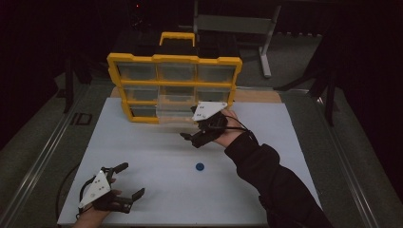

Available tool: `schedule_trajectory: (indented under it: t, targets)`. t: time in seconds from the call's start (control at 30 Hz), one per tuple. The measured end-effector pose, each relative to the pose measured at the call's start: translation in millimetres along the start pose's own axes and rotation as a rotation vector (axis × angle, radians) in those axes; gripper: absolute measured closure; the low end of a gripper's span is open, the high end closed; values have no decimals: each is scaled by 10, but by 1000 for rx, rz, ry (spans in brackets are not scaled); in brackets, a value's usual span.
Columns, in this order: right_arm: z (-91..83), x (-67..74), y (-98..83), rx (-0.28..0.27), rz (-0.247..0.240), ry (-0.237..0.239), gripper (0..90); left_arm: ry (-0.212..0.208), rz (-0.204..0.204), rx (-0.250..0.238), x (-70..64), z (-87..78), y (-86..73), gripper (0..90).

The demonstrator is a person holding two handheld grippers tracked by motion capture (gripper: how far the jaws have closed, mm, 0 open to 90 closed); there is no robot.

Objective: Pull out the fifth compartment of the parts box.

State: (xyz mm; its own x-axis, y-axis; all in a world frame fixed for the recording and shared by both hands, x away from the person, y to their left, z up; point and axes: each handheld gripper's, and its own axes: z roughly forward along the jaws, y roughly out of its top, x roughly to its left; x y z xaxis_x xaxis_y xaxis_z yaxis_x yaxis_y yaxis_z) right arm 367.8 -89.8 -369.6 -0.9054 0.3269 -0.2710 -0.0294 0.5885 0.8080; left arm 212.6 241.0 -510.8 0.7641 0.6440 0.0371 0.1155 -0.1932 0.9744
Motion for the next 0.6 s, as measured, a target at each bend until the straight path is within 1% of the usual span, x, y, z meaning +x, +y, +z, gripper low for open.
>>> schedule_trajectory:
  t: [0.07, 0.13, 0.2, 0.3, 0.37, 0.4, 0.5, 0.57, 0.6]
  targets:
    - [-28, 16, -26, -6, 6, -5, 109, -1, -1, 0, 0, 0, -1, 0]
    - [-48, 31, -65, -12, 24, 6, 109, 0, -2, -2, -1, 0, -1, 0]
    - [-68, 55, -111, -18, 30, 7, 109, 0, 0, 0, 0, 0, -1, 0]
    - [-99, 97, -179, -35, 45, 3, 109, 0, 0, 1, -1, 1, -1, 0]
    - [-114, 116, -230, -50, 59, 10, 109, 0, 0, 1, -1, 1, -1, 0]
    - [-117, 132, -255, -49, 63, 7, 117, 0, 1, 1, -1, 1, -1, 0]
    - [-125, 176, -342, -52, 80, 20, 125, 1, 2, 1, -2, -1, 0, 0]
    - [-126, 211, -397, -41, 79, 26, 125, 3, 2, 1, -2, 0, 0, 0]
    - [-128, 232, -423, -45, 77, 25, 125, 1, 1, 1, -1, 0, 0, 0]
